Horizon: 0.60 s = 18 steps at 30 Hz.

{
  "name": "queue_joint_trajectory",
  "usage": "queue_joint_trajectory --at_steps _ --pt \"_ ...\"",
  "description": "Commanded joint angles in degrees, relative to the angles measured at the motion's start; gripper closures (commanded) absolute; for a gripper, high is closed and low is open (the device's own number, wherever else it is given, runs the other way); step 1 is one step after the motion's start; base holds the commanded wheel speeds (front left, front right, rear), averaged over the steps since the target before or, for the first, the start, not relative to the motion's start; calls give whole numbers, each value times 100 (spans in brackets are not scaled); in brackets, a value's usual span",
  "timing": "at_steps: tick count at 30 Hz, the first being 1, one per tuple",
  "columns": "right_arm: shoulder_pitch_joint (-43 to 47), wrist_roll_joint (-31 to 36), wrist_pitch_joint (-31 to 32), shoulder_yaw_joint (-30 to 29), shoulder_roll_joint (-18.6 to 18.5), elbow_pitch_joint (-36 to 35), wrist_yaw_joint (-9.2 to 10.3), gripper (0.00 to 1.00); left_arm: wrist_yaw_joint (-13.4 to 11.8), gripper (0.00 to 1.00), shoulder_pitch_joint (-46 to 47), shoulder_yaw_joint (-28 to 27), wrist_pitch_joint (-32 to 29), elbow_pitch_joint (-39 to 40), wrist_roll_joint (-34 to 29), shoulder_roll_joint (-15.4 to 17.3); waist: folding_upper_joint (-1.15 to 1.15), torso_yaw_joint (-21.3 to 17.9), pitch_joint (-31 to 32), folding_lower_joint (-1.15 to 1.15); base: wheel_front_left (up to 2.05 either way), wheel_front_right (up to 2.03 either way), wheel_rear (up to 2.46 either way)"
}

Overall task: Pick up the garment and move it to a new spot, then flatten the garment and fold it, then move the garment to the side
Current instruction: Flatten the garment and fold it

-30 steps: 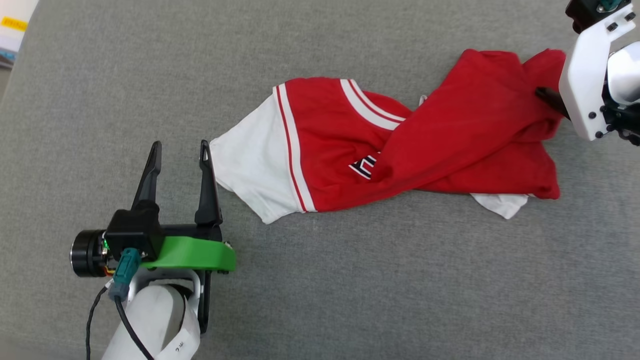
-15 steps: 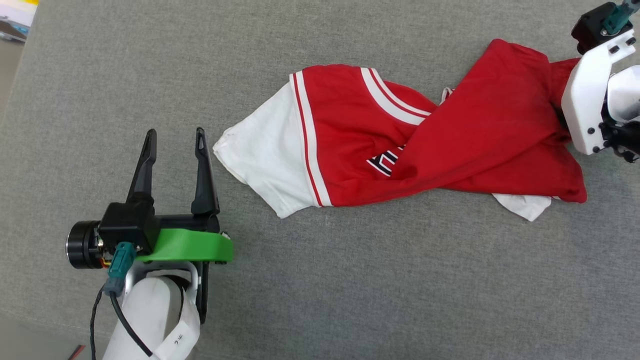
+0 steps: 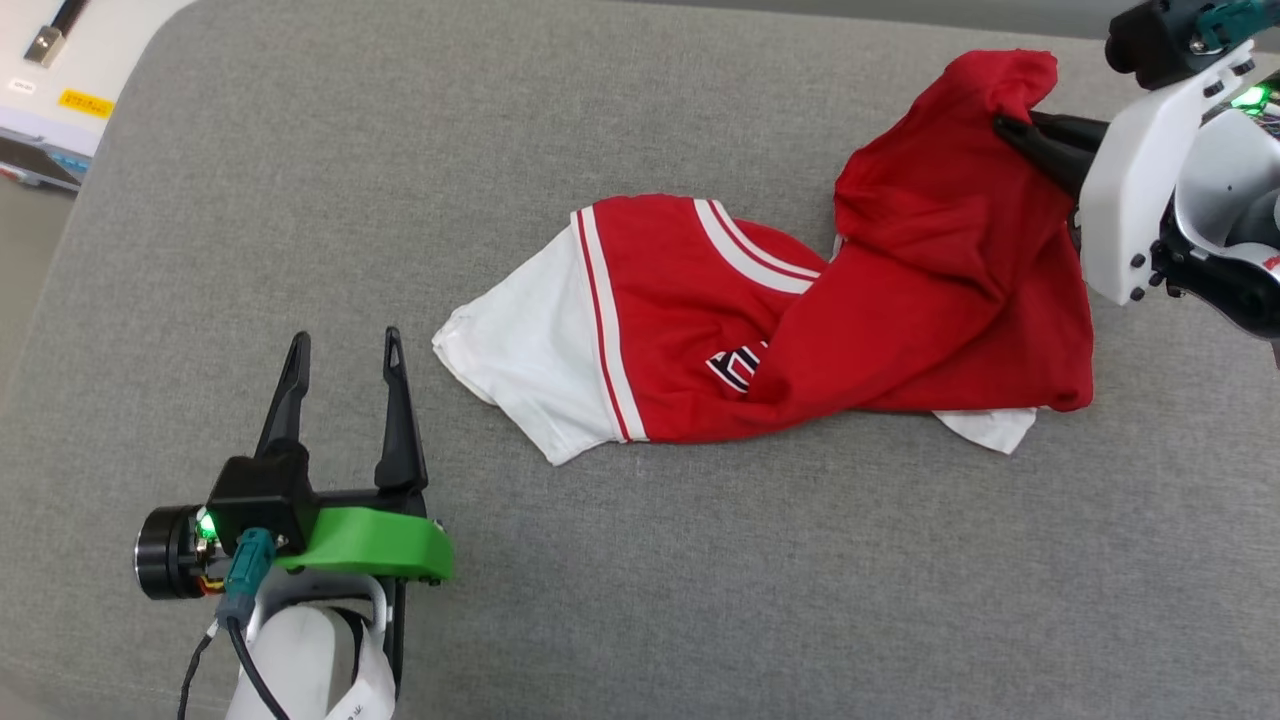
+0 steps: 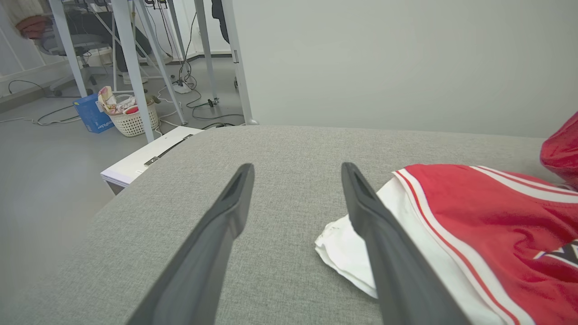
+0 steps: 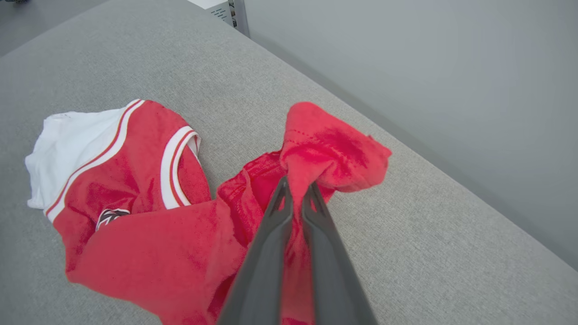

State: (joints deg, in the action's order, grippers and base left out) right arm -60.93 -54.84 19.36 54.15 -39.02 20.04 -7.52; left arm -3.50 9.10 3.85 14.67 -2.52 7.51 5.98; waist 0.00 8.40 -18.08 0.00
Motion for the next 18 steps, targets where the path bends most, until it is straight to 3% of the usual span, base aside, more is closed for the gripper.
queue_joint_trajectory --at_steps 1,10,15,18 --pt "133 -66 -132 29 -129 -269 3 100 33 0 -149 -47 32 -22 -64 -27 0 -159 355 0 0 0 0" --pt "2005 -429 -557 -294 -1065 -1956 3 100 99 0 -652 -228 33 -126 -118 -59 0 -477 868 0 0 0 0" --pt "3383 -559 -656 -709 -1250 -2038 3 100 142 0 -801 -312 33 -196 -149 -56 0 -662 1024 0 0 0 0" --pt "4209 -717 -715 -977 -1141 -1859 3 100 166 0 -837 -339 33 -232 -172 -63 0 -710 1068 0 0 0 0"
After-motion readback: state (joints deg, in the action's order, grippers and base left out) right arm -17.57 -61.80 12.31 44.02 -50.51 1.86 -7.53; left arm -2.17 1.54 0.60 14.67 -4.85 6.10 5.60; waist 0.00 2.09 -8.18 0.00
